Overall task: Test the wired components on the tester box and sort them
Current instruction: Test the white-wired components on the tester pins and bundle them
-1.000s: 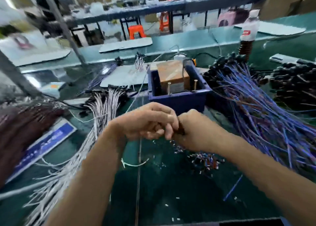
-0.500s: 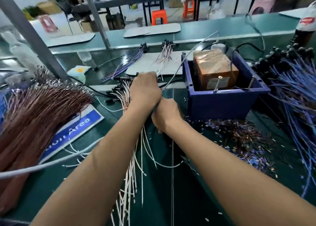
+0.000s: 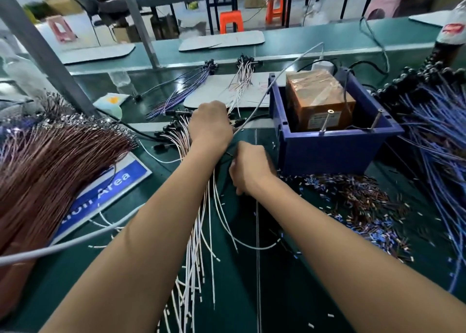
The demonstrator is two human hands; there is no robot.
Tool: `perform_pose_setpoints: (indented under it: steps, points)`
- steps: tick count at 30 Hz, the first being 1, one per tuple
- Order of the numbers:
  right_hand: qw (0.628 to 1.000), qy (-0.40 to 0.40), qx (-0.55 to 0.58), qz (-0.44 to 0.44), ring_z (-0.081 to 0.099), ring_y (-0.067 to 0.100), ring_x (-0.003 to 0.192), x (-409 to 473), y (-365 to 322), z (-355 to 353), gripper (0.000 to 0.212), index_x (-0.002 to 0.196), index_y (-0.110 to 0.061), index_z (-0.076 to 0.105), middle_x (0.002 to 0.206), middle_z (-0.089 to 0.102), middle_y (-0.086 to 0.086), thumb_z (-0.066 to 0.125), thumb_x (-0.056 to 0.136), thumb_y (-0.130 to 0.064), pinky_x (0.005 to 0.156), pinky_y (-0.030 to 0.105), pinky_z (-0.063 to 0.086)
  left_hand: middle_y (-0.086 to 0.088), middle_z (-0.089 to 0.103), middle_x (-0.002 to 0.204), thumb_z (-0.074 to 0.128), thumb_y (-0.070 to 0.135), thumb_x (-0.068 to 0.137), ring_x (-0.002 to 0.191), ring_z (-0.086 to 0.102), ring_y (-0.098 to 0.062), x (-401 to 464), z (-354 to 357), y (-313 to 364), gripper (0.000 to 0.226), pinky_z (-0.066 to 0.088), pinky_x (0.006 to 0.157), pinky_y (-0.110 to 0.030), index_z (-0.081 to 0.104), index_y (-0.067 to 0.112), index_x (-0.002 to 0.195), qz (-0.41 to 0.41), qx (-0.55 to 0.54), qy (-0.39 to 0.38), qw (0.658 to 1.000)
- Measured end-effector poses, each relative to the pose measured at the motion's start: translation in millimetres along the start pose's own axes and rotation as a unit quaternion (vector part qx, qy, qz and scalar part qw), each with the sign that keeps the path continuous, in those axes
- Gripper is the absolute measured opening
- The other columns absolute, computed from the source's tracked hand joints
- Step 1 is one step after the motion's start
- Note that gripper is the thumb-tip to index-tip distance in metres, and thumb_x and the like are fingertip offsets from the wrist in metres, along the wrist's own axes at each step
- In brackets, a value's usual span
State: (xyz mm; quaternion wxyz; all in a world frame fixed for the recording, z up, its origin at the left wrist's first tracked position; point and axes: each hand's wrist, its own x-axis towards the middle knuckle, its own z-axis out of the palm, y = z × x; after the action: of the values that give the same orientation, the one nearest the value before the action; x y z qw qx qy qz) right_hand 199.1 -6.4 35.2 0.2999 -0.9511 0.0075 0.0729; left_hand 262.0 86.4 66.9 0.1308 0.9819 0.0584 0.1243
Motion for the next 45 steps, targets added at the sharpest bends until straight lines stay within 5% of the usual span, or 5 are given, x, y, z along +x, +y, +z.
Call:
perform_pose_setpoints:
  steps: [16,21,26,36,45]
  points:
    - [0.954,0.138,0.220,-0.149,0.059,0.016,0.042,-25.2,18.8,0.9,0.006,0.108,-0.017,0.055,0.059,0.063,0.001,0.052,0.106,-0.022,0.047,0.039,0.053,-0.005,0.070,0.081,0.066,0.011,0.098,0.072,0.071,-0.020,-29.7,-66.0,29.3,0.013,0.060,0.064,-0.042,0.060,0.000,0.096,0.136,-0.368,0.315,0.864]
    - [0.870,0.260,0.350,-0.229,0.051,0.015,0.040,-38.3,-2.8,-29.9,0.024,0.122,-0.008,0.052,0.048,0.056,-0.003,0.053,0.100,-0.016,0.047,0.032,0.041,-0.004,0.071,0.077,0.070,0.005,0.093,0.067,0.072,-0.013,-47.9,-95.8,63.0,0.011,0.056,0.057,-0.027,0.059,0.005,0.091,0.281,-0.431,0.206,0.832]
    - [0.797,0.181,0.537,-0.209,0.036,0.014,0.034,-40.5,-13.4,-54.8,0.028,0.060,-0.010,0.048,0.039,0.041,-0.005,0.034,0.081,0.002,0.044,0.024,0.028,-0.012,0.071,0.076,0.074,0.004,0.090,0.069,0.073,-0.021,-68.2,-104.1,87.5,0.014,0.059,0.061,-0.050,0.063,-0.005,0.090,0.348,-0.462,0.118,0.807]
    - [0.662,0.298,0.637,-0.260,0.047,0.019,0.037,-65.6,38.2,-127.4,0.044,0.085,-0.006,0.061,0.057,0.063,0.007,0.034,0.115,-0.023,0.039,0.021,0.029,0.003,0.060,0.091,0.049,0.031,0.106,0.083,0.052,-0.013,-98.9,-26.5,49.9,0.025,0.040,0.074,-0.029,0.061,0.012,0.096,0.265,-0.326,0.133,0.898]
    - [0.807,0.413,0.320,-0.275,0.043,0.005,0.053,-100.0,74.3,-202.7,0.055,0.061,-0.032,0.065,0.066,0.058,0.000,0.041,0.111,-0.029,0.057,0.026,0.034,-0.002,0.063,0.084,0.036,0.039,0.106,0.078,0.056,-0.014,-107.2,-6.2,48.1,0.047,0.045,0.068,-0.034,0.066,0.007,0.089,0.155,-0.440,0.199,0.862]
